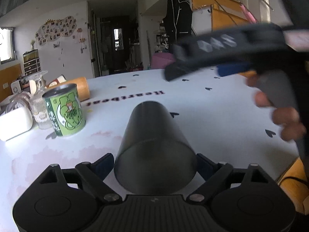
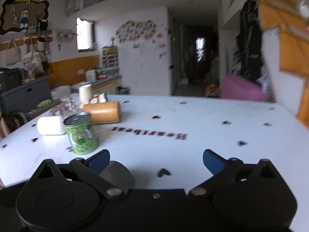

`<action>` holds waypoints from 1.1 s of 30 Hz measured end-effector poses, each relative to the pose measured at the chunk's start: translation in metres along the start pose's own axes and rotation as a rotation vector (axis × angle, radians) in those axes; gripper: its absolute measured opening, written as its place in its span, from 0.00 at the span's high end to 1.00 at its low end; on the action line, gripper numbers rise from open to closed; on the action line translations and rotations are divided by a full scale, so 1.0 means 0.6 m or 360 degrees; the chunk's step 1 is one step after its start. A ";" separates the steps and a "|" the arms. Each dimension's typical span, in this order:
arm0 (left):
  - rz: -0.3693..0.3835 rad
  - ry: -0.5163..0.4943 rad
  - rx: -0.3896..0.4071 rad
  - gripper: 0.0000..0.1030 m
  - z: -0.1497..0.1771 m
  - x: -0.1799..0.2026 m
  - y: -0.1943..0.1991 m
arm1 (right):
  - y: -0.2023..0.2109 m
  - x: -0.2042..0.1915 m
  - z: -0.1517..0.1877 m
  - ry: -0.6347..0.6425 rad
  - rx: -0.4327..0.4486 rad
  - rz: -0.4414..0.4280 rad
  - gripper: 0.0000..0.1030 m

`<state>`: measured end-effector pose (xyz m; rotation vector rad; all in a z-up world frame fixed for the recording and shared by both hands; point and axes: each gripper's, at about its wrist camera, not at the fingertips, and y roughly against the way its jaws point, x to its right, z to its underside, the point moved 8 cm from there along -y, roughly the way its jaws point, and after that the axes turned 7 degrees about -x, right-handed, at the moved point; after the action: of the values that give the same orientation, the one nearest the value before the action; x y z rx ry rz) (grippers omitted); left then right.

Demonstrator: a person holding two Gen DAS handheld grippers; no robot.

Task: Flip cup upright
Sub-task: 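Lift the grey cup with the left tool toward the right tool, then grasp the grey cup with the right tool while the left tool releases it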

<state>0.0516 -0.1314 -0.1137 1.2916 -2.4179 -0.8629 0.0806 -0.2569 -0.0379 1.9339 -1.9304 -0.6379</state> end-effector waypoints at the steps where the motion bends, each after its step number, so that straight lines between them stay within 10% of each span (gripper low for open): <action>1: 0.0002 0.0006 -0.0010 0.12 0.002 -0.005 0.000 | -0.013 -0.003 -0.004 -0.0018 -0.0037 -0.0034 0.00; 13: -0.0040 0.0143 -0.0029 0.12 0.033 -0.056 0.020 | -0.146 -0.056 0.003 0.0107 -0.0409 -0.0077 0.00; 33: -0.0139 0.0384 0.0015 0.12 0.011 -0.119 0.016 | -0.043 0.043 0.088 -0.0109 -0.0418 -0.0091 0.00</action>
<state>0.0826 -0.0660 -0.1099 1.4246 -2.1960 -0.6743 0.0739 -0.2780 -0.0980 1.8285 -1.7343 -0.9342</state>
